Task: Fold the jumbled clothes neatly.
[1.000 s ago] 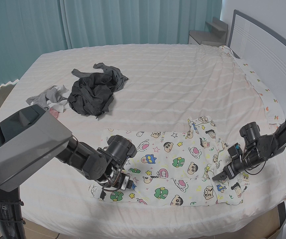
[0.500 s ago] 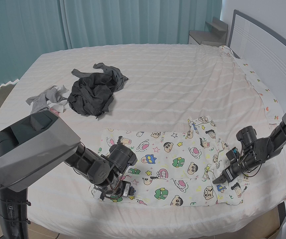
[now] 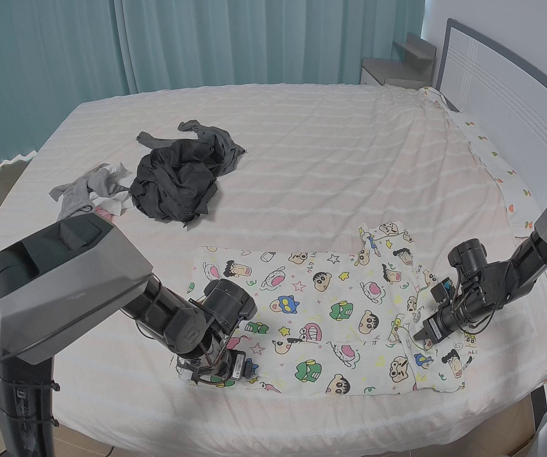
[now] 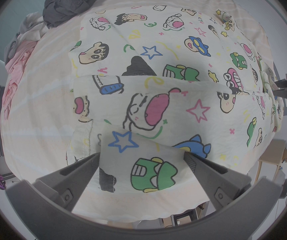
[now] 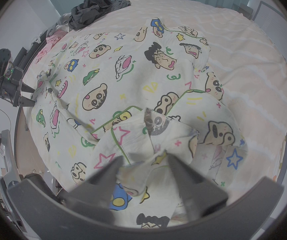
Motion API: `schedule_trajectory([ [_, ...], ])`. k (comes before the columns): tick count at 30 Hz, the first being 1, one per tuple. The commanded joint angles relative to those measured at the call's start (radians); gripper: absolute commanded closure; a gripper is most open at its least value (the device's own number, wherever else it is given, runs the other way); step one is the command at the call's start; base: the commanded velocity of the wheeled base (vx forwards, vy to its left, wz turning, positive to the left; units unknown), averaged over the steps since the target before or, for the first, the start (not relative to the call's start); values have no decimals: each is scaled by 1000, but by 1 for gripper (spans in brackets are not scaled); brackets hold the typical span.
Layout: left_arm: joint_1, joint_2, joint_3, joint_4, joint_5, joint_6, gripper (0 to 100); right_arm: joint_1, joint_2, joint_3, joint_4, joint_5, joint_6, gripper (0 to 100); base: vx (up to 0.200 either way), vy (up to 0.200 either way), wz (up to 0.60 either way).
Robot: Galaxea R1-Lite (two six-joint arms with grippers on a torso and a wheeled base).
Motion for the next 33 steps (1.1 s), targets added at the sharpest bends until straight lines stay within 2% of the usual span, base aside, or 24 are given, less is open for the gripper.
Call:
schedule_trajectory([
  [1, 2, 0, 0, 2, -2, -1, 0, -6, -1, 8, -1, 0, 5, 100, 0, 0, 0],
  [14, 11, -2, 9, 1, -1, -21, 0, -21, -133, 83, -10, 13, 14, 100, 0, 0, 0],
  [23, 19, 1, 16, 2, -2, -22, 0, -65, -249, 321, -280, 125, 14, 100, 0, 0, 0],
  [33, 19, 6, 28, -2, -2, -24, 0, -64, -240, 576, -622, 168, 16, 100, 0, 0, 0],
])
